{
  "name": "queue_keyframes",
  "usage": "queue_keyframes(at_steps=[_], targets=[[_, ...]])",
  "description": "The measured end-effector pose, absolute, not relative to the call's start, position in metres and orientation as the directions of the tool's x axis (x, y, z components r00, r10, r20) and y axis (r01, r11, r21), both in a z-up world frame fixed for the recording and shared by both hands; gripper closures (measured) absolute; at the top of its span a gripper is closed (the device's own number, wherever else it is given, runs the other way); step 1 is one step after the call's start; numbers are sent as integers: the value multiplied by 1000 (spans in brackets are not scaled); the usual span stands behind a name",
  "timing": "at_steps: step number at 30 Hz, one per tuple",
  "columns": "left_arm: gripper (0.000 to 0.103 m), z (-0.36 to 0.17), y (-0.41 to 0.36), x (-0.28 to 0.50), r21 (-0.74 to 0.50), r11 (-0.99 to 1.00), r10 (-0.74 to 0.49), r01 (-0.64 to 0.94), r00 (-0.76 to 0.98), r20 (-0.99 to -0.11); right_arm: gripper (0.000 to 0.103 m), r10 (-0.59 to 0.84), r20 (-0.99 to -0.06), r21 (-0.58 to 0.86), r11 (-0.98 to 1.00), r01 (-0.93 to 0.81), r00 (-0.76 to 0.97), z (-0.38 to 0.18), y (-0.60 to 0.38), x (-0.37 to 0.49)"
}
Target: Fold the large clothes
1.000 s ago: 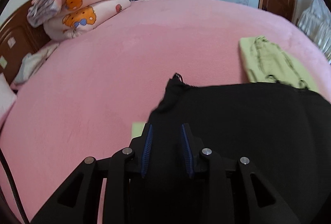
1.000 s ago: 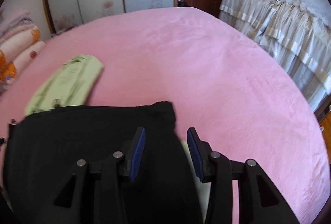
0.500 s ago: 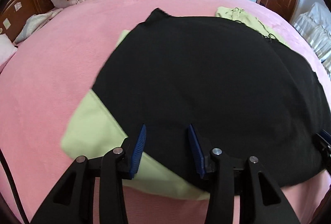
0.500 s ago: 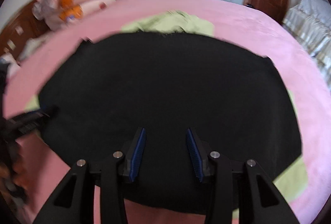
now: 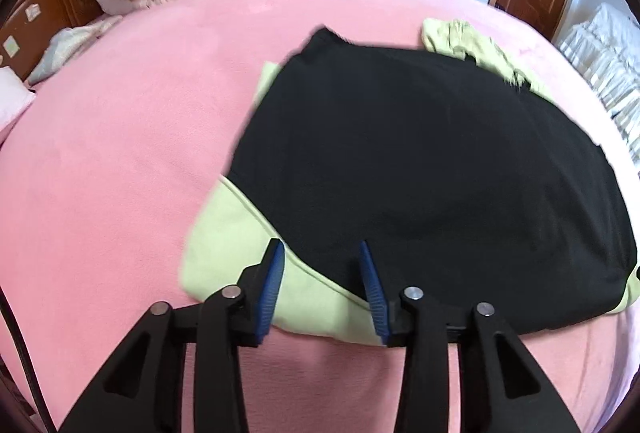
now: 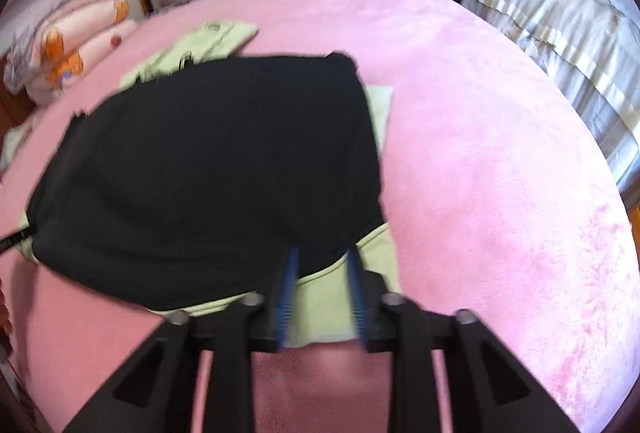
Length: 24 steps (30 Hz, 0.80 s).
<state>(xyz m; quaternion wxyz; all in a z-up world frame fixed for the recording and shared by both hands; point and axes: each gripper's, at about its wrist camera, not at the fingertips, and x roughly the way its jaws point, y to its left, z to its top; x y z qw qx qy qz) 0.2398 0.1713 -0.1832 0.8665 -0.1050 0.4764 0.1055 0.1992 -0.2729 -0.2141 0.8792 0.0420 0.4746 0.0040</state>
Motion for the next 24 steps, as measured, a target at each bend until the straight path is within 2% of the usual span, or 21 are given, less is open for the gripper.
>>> queue_keyframes(at_steps=[3, 5, 10, 13, 15, 17, 19, 22, 24], targets=[[50, -176, 188, 235, -45, 950, 136, -309, 538, -832, 56, 47, -832, 99, 993, 66, 552, -212, -300, 203], [50, -177, 204, 234, -39, 940, 153, -339, 520, -841, 56, 64, -849, 123, 989, 78, 525, -220, -308, 205], [50, -194, 250, 242, -206, 917, -29, -341, 459, -888, 56, 143, -864, 197, 979, 61, 482, -233, -315, 210], [50, -205, 264, 250, -288, 903, -129, -320, 436, -891, 65, 157, -870, 202, 978, 47, 467, -240, -313, 214], [50, -206, 265, 253, -294, 910, -145, -293, 438, -887, 75, 149, -871, 190, 981, 41, 469, -240, -312, 212], [60, -206, 261, 256, -297, 918, -160, -264, 440, -884, 81, 147, -871, 189, 981, 42, 468, -241, -313, 213], [88, -209, 255, 257, -312, 923, -190, -223, 441, -877, 87, 144, -873, 184, 982, 40, 466, -241, -315, 211], [97, -206, 238, 255, -232, 957, -133, -174, 450, -883, 94, 127, -873, 160, 987, 30, 471, -238, -313, 210], [98, -200, 231, 251, -192, 970, -100, -153, 470, -877, 97, 122, -868, 156, 987, 32, 482, -233, -312, 206]])
